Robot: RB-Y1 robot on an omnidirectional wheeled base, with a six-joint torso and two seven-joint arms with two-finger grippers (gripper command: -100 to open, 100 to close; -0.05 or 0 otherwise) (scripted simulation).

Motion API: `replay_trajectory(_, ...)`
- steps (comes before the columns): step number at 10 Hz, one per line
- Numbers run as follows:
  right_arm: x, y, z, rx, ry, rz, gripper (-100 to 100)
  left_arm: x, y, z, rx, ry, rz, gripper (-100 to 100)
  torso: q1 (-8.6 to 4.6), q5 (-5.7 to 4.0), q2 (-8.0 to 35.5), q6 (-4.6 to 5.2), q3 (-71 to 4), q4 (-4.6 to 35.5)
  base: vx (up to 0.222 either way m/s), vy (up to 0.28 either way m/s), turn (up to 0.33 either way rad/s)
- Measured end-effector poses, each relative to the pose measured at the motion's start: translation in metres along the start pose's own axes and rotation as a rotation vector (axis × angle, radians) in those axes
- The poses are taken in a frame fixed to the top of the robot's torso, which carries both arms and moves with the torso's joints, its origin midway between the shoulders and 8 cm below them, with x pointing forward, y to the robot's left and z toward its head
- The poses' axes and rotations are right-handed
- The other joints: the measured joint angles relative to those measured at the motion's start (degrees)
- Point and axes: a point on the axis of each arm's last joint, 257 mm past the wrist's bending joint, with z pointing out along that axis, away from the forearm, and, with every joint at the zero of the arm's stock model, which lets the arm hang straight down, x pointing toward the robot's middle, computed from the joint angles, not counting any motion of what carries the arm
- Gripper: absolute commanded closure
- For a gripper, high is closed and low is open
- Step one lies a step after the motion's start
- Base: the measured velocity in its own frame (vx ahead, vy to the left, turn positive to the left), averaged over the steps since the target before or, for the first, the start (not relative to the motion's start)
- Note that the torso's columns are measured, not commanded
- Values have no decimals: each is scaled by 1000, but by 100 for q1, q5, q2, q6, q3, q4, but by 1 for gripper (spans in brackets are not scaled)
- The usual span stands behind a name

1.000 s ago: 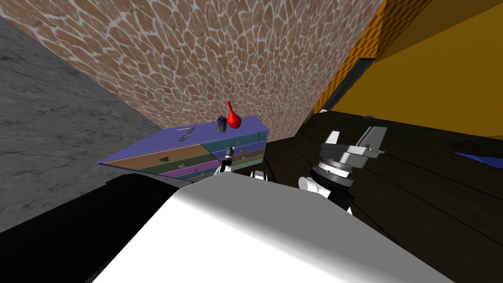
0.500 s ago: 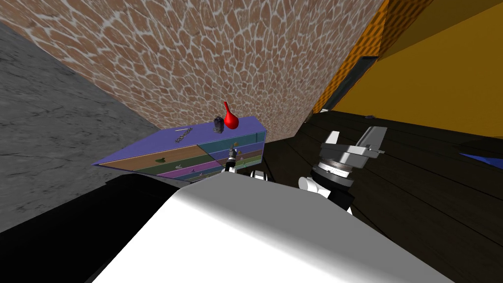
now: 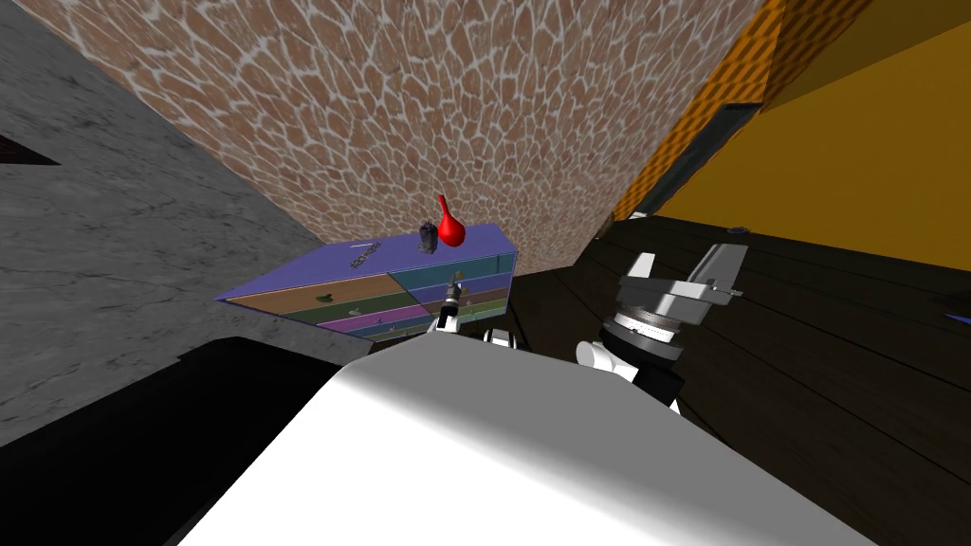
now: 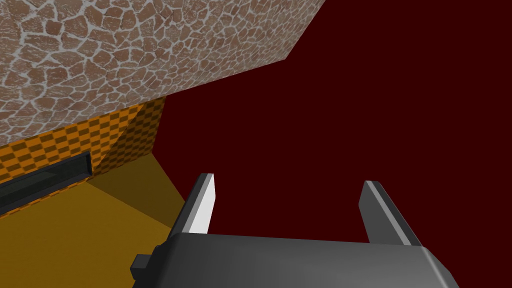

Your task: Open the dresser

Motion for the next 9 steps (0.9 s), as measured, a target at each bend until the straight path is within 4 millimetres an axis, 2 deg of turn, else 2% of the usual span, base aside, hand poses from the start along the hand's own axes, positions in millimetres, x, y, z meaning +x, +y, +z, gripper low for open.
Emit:
replay_trajectory(4, 0, 0, 0, 0, 0, 0, 0, 12, 15, 18, -22, 34, -13, -100, 4, 1, -5, -1, -3, -2, -26, -25, 92)
replay_trajectory(9, 0, 0, 0, 0, 0, 0, 0, 26, 23, 50, -23, 83, -21, -100, 1, 1, 0, -1, 0, 0, -33, -30, 93)
